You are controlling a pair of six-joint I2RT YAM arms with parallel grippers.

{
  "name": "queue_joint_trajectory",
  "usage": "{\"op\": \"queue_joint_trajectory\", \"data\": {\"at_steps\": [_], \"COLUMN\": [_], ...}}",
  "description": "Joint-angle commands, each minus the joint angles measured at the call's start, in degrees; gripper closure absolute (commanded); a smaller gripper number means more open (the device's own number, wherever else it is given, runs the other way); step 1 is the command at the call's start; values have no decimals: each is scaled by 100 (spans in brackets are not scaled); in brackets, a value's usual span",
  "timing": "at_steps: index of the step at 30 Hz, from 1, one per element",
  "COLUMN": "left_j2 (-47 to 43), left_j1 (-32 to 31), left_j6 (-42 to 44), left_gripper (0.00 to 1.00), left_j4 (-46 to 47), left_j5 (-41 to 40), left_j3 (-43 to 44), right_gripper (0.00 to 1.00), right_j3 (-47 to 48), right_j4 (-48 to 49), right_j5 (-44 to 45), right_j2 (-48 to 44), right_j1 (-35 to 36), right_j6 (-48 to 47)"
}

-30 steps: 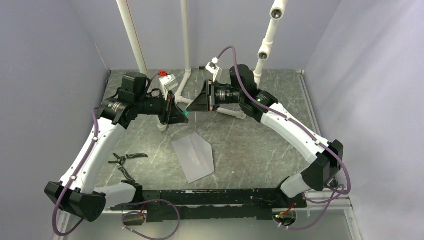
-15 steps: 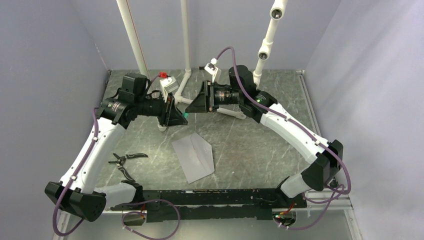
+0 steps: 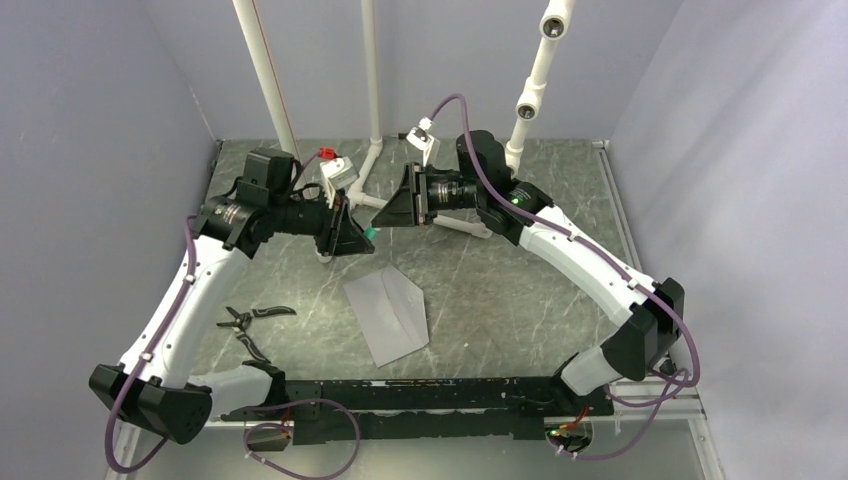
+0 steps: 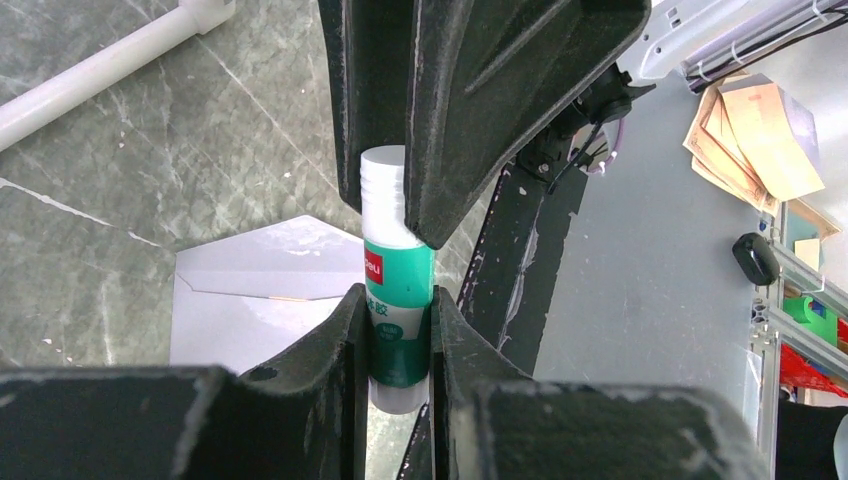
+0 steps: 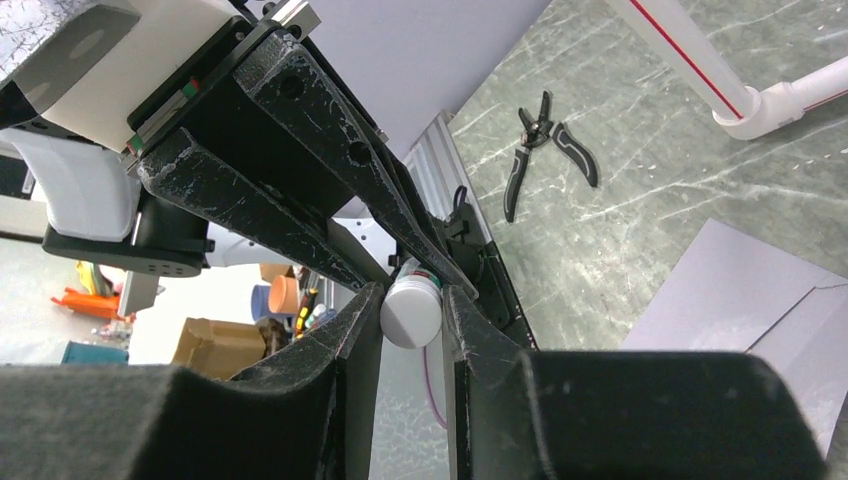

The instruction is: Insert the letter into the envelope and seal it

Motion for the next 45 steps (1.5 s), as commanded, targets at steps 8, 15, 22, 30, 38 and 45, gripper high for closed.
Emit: {"op": "queue_joint_trajectory", "data": {"at_steps": [8, 15, 22, 30, 38, 45], "left_j2": [-418, -957, -1112, -982, -842, -800], "left_j1": [1, -1, 2, 2, -6, -6], "left_j6": [421, 521, 446, 312, 310, 296], "left_gripper": [98, 98, 98, 98, 98, 98], "left_j4": [-851, -1134, -937, -505, -298, -264], "left_j5": [59, 422, 435, 366, 503, 624], "left_j3": [275, -2, -143, 11, 114, 145], "right_gripper": [100, 100, 100, 53, 27, 34], "right_j3": [61, -24, 122, 85, 222, 222], "right_j4": [-120, -279, -322, -554, -695, -362], "right_j5": [632, 840, 777, 121, 219, 105], "right_j2": [-889, -1734, -1832, -1416, -803, -592], "right_j1": [-16, -923, -1185, -321, 440, 573], "right_j6": [-665, -332, -141, -788, -917, -765]}}
